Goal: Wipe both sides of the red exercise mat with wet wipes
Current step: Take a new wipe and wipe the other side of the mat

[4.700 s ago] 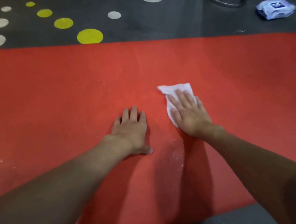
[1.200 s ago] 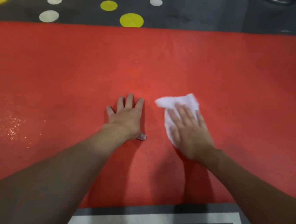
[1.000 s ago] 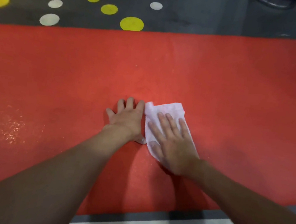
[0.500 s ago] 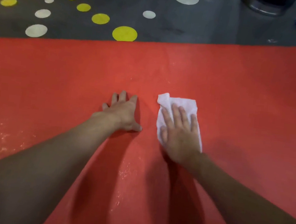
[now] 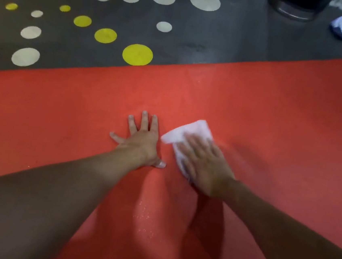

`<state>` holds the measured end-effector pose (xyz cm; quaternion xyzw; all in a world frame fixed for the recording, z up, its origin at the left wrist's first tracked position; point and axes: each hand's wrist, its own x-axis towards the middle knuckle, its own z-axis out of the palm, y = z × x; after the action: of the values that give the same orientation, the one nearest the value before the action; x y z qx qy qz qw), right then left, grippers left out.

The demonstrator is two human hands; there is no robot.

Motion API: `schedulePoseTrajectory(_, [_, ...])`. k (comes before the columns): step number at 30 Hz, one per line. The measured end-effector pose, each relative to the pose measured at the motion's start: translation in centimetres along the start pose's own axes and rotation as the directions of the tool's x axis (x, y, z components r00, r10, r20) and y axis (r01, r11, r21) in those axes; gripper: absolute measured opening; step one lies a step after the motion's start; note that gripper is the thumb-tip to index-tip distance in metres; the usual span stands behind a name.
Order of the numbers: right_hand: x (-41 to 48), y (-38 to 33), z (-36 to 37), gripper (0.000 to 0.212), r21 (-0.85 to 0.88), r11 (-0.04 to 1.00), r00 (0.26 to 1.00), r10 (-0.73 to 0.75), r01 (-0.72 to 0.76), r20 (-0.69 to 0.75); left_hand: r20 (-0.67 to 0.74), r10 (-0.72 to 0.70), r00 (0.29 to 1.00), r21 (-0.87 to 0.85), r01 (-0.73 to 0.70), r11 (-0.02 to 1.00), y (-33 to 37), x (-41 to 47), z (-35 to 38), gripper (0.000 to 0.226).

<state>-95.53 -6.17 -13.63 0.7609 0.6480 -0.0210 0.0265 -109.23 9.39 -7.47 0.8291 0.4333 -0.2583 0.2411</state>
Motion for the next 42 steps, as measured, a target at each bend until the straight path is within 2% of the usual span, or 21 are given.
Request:
schedulePoseTrajectory(2, [2.3,1.1,-0.4,0.058,0.089,0.926,0.929,0.371,-0.368,-0.014,-0.007,-0.010,1.000,-0.003,0.010,1.000,0.0,0.4,0.1,0.145])
schedulePoseTrajectory(3, [3.4,0.0,0.0,0.060,0.110,0.881,0.884,0.466,-0.461,-0.028,-0.008,-0.017,1.000,0.001,0.017,1.000,0.1,0.6,0.0,0.146])
schedulePoseTrajectory(5, [3.9,-2.6,0.4,0.061,0.073,0.936,0.938,0.346,-0.344,-0.017,0.002,-0.027,1.000,0.004,0.027,1.000,0.3,0.9,0.2,0.147])
schedulePoseTrajectory(7, [3.3,-1.4,0.2,0.058,0.017,1.000,1.000,0.002,-0.003,0.028,0.000,-0.016,1.000,0.030,0.016,0.999,0.2,1.0,0.1,0.145])
schedulePoseTrajectory(8, [4.0,0.7,-0.1,0.056,0.010,0.997,0.997,-0.073,0.073,0.022,-0.008,-0.013,1.000,0.042,0.014,0.999,0.1,1.1,-0.5,0.140])
schedulePoseTrajectory(9, [5.2,2.5,-0.2,0.057,0.007,0.999,0.998,-0.051,0.052,-0.020,-0.037,-0.013,0.999,0.046,0.015,0.999,0.0,1.2,-1.1,0.131])
schedulePoseTrajectory(11, [7.4,3.3,-0.3,0.061,0.072,0.970,0.970,0.237,-0.233,-0.048,-0.147,-0.018,0.989,0.043,0.024,0.999,-0.4,1.9,-2.7,0.111])
schedulePoseTrajectory(12, [8.1,2.0,0.1,0.063,0.082,0.937,0.938,0.343,-0.339,-0.047,-0.170,-0.032,0.985,0.030,0.037,0.999,-0.8,2.5,-3.4,0.113])
schedulePoseTrajectory(14, [8.3,-0.9,0.4,0.063,0.062,0.964,0.963,0.261,-0.257,-0.063,-0.121,-0.070,0.990,-0.010,0.069,0.998,-1.4,3.8,-4.2,0.130])
schedulePoseTrajectory(17, [8.1,1.5,0.0,0.059,0.021,0.996,0.996,-0.091,0.092,-0.020,-0.062,-0.083,0.995,-0.024,0.082,0.996,-1.7,5.1,-3.9,0.137])
schedulePoseTrajectory(18, [9.1,3.0,-0.3,0.059,0.031,0.996,0.996,-0.084,0.085,-0.036,-0.054,-0.084,0.995,-0.027,0.083,0.996,-1.7,5.3,-3.9,0.137])
schedulePoseTrajectory(22, [11.6,1.9,0.2,0.062,0.072,0.955,0.952,0.293,-0.287,-0.091,-0.018,-0.103,0.995,-0.017,0.103,0.995,-1.1,5.6,-4.5,0.141])
schedulePoseTrajectory(23, [11.3,0.7,0.4,0.062,0.082,0.961,0.959,0.271,-0.264,-0.088,-0.011,-0.107,0.994,-0.012,0.107,0.994,-1.0,5.5,-4.4,0.142])
schedulePoseTrajectory(27, [11.7,4.2,-0.3,0.059,0.014,0.995,0.994,-0.102,0.103,-0.031,0.011,-0.113,0.993,0.004,0.113,0.994,-0.9,5.9,-4.6,0.145])
schedulePoseTrajectory(28, [12.8,5.3,-0.5,0.060,0.009,0.998,0.996,-0.063,0.064,-0.059,0.018,-0.117,0.993,0.001,0.117,0.993,-0.9,5.9,-4.7,0.145])
schedulePoseTrajectory(31, [14.8,3.9,-0.2,0.065,0.089,0.964,0.963,0.257,-0.250,-0.080,0.035,-0.122,0.992,0.004,0.122,0.993,-0.6,6.1,-4.8,0.147])
schedulePoseTrajectory(33, [14.7,1.8,0.1,0.066,0.110,0.979,0.982,0.180,-0.173,-0.054,0.045,-0.124,0.991,0.006,0.124,0.992,-0.5,6.2,-4.8,0.148])
schedulePoseTrajectory(36, [15.2,4.7,-0.2,0.061,0.065,0.992,0.994,-0.106,0.109,-0.039,0.051,-0.121,0.991,0.020,0.120,0.993,-0.7,6.4,-4.9,0.148])
schedulePoseTrajectory(37, [16.3,5.9,-0.5,0.062,0.054,0.995,0.995,-0.086,0.089,-0.043,0.052,-0.120,0.991,0.023,0.119,0.993,-0.8,6.4,-4.9,0.148])
schedulePoseTrajectory(40, [19.0,4.9,-0.5,0.071,0.128,0.960,0.968,0.252,-0.250,0.003,0.054,-0.114,0.992,0.047,0.111,0.993,-0.7,6.4,-5.0,0.149])
schedulePoseTrajectory(42, [19.6,1.7,-0.4,0.073,0.142,0.966,0.977,0.215,-0.215,0.018,0.057,-0.119,0.991,0.053,0.116,0.992,-0.7,6.5,-4.9,0.150])
